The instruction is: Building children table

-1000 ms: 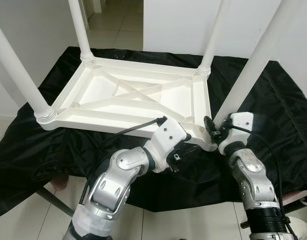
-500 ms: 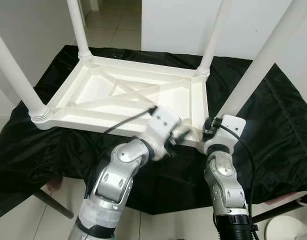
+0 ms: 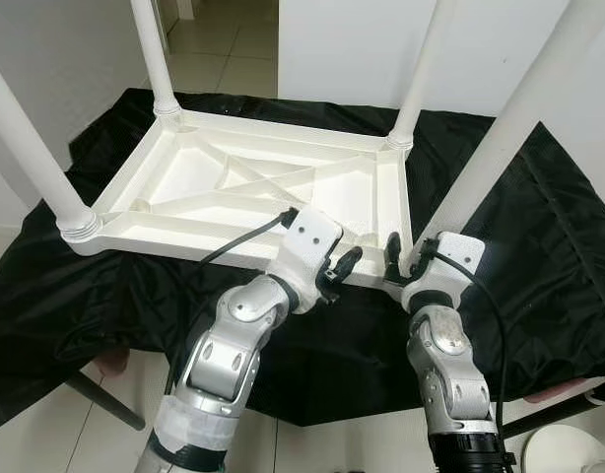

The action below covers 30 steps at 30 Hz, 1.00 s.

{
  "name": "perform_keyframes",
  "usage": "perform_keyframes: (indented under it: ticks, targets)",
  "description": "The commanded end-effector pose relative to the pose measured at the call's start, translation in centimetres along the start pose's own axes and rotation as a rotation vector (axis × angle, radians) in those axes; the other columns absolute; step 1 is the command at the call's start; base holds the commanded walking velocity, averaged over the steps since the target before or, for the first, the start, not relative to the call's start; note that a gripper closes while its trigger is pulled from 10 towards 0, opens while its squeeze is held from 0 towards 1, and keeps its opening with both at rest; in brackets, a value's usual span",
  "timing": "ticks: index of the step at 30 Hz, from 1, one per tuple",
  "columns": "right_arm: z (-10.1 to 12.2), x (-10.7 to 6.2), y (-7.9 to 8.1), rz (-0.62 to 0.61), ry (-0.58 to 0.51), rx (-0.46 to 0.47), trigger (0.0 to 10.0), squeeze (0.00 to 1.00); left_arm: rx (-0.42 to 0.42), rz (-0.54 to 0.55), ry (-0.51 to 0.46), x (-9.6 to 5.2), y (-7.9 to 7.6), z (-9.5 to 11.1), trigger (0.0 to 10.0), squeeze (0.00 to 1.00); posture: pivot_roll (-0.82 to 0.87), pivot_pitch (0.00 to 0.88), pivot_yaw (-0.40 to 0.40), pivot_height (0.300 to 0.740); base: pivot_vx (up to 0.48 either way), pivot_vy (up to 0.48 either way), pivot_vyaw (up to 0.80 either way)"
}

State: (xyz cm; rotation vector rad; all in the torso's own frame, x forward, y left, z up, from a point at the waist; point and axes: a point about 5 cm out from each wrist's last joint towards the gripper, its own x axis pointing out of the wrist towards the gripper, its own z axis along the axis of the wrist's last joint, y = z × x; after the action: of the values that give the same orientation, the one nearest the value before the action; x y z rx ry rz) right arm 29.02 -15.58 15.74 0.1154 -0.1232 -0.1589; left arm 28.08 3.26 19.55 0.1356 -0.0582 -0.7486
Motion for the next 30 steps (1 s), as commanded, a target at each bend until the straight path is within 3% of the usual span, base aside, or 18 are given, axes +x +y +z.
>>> perform_keyframes:
  ticks: [1, 3, 4, 7, 11, 21, 24, 25, 26, 27, 30]
  targets:
    - [-0.1, 0.0, -0.6, 0.028, 0.009, -0.009, 10.0, 0.00, 0.016, -0.024, -0.004, -0.2, -0.2, -0.1, 10.0, 0.00, 0.02, 0.056, -0.030, 0.740, 0.000, 0.000, 0.00]
    - [0.0, 0.4, -1.8, 0.181, 0.020, -0.053, 10.0, 0.00, 0.043, -0.044, -0.010, -0.4, -0.4, -0.3, 10.0, 0.00, 0.03, 0.048, -0.029, 0.740, 0.000, 0.000, 0.00]
    - [0.0, 0.4, -1.8, 0.181, 0.020, -0.053, 10.0, 0.00, 0.043, -0.044, -0.010, -0.4, -0.4, -0.3, 10.0, 0.00, 0.03, 0.048, -0.029, 0.740, 0.000, 0.000, 0.00]
    - [0.4, 0.6, -2.8, 0.325, 0.012, -0.146, 10.0, 0.00, 0.072, -0.061, -0.005, -0.7, -0.6, -0.7, 10.0, 0.00, 0.02, 0.047, -0.022, 0.740, 0.000, 0.000, 0.00]
    - [0.7, 0.4, -3.4, 0.501, 0.027, -0.188, 10.0, 0.00, 0.076, -0.089, 0.002, -0.9, -0.8, -0.8, 10.0, 0.00, 0.00, 0.055, -0.006, 0.740, 0.000, 0.000, 0.00]
    - [0.5, 0.8, -4.5, 0.670, 0.063, -0.255, 10.0, 0.00, 0.067, -0.127, 0.000, -0.7, -1.1, -0.8, 10.0, 0.00, 0.00, 0.050, -0.003, 0.740, 0.000, 0.000, 0.00]
    - [0.5, 0.8, -4.5, 0.670, 0.063, -0.255, 10.0, 0.00, 0.067, -0.127, 0.000, -0.7, -1.1, -0.8, 10.0, 0.00, 0.00, 0.050, -0.003, 0.740, 0.000, 0.000, 0.00]
    - [0.3, 1.0, -4.9, 0.701, 0.085, -0.276, 6.0, 0.00, 0.066, -0.133, -0.003, -0.7, -1.2, -0.8, 10.0, 0.00, 0.00, 0.040, -0.003, 0.740, 0.000, 0.000, 0.00]
    - [0.3, 1.0, -4.9, 0.701, 0.085, -0.276, 6.0, 0.00, 0.066, -0.133, -0.003, -0.7, -1.2, -0.8, 10.0, 0.00, 0.00, 0.040, -0.003, 0.740, 0.000, 0.000, 0.00]
    - [0.0, 1.0, -5.1, 0.727, 0.104, -0.295, 0.0, 0.00, 0.068, -0.138, -0.006, -0.7, -1.2, -0.8, 10.0, 0.00, 0.01, 0.030, -0.004, 0.740, 0.000, 0.000, 0.00]
    - [-0.2, 1.0, -5.3, 0.746, 0.119, -0.302, 0.0, 0.00, 0.071, -0.140, -0.008, -0.6, -1.2, -0.8, 10.0, 0.00, 0.01, 0.023, -0.008, 0.740, 0.000, 0.000, 0.00]
